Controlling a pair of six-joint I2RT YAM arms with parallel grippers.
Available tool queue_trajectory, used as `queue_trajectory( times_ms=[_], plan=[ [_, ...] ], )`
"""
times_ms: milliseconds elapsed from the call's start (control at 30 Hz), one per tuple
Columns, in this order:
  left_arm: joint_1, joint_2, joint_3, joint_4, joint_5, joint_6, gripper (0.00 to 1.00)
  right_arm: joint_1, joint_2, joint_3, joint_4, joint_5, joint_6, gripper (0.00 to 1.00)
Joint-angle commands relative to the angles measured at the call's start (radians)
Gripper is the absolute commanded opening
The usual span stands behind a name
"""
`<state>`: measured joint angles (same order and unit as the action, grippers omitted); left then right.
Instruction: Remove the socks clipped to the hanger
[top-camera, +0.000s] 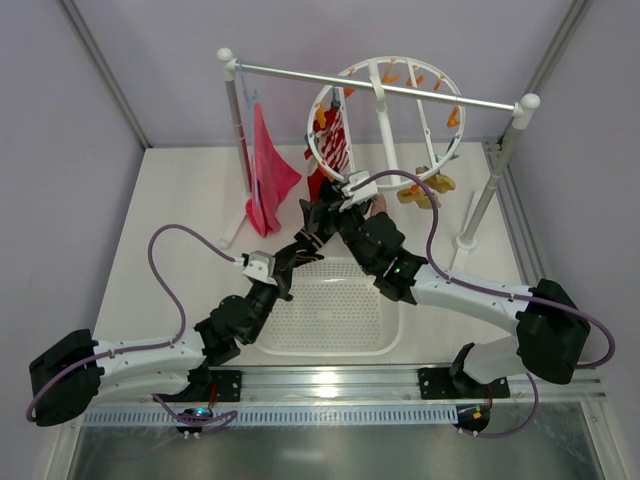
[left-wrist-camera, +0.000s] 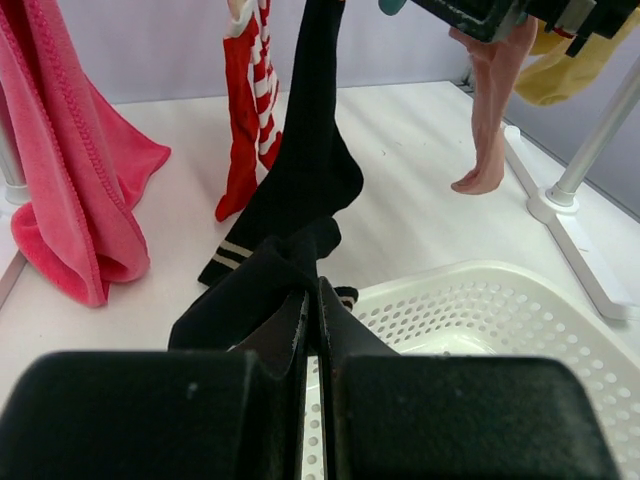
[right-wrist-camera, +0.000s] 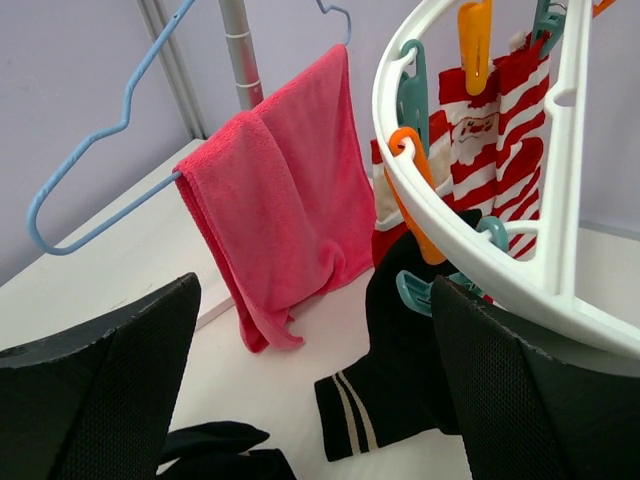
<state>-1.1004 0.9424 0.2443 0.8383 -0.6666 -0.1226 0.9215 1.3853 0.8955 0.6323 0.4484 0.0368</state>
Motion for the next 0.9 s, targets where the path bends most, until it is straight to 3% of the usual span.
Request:
queue_trajectory(
  times_ms=[0,133,267,400,533,633,867],
  plan=[
    [-0.006,0.002,0.015,0.002,0.004,0.003,0.0,0.0,-0.065,-0.026,0.03,-0.06,0.003,0.96],
    [-0.006,-0.007,0.046,-0.066,0.091,-0.012,0.0,0.002,-0.114,-0.079,0.029,-0.071,0.009,0.99],
    [-0.006,-0.085,0.114,-0.247,0.373,-0.081,0.0,0.008,-0.178,-0.18,0.049,-0.051,0.012,1.0],
    [-0.006,-0.171,0.18,-0.382,0.518,-0.13,0.0,0.008,-0.29,-0.289,0.078,-0.019,0.023,1.0],
    [-0.006,-0.203,0.249,-0.484,0.577,-0.138,0.0,0.008,-0.478,-0.4,0.072,0.044,0.043,1.0],
    [-0.01,-0.171,0.298,-0.533,0.712,-0.146,0.0,0.005,-0.615,-0.484,0.052,0.096,0.043,1.0],
    [-0.107,-0.004,0.288,-0.55,0.547,-0.106,0.0,0.0,-0.892,-0.625,-0.023,0.229,0.014,1.0]
  ],
)
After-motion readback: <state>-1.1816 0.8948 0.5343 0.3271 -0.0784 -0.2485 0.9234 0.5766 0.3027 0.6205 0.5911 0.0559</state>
